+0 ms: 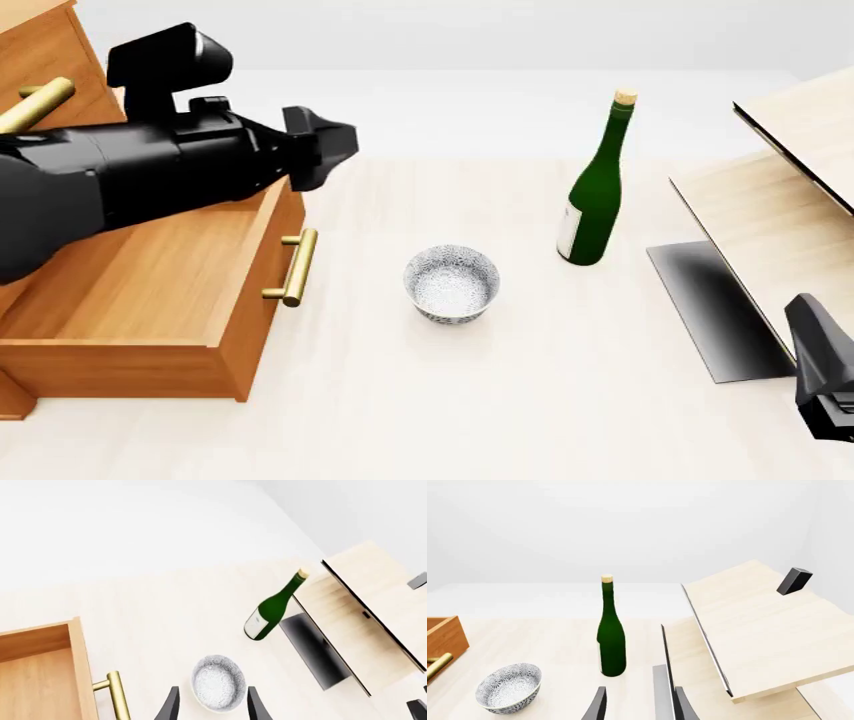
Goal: Put the bowl in the bottom drawer of the cabinet and close it.
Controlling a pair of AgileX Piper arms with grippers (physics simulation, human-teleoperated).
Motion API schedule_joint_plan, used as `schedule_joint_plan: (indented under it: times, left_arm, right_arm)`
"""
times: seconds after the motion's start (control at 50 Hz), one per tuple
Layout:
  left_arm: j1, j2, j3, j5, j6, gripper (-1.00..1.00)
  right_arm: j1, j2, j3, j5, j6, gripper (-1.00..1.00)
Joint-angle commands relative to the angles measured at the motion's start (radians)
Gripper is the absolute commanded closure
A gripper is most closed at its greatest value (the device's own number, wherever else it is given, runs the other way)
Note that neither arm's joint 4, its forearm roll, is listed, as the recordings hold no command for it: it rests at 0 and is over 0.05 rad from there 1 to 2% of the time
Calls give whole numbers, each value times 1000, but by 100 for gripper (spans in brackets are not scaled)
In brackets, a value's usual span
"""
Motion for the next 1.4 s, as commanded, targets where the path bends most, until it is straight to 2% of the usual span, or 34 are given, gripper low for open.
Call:
schedule_joint_plan:
  times: [0.02, 0.64, 1.18, 1.4]
  left_arm:
    - [5, 80, -18, -48, -20, -100]
    - [-1, 303, -59, -148, -116, -100]
    - [5, 448, -97, -199, -145, -100]
    - [13, 492, -106, -210, -137, -100]
  right_arm:
    - [0, 0, 0, 0, 0, -100]
    - [0, 0, 0, 0, 0, -100]
    - [0, 0, 0, 0, 0, -100]
    - [0, 0, 0, 0, 0, -100]
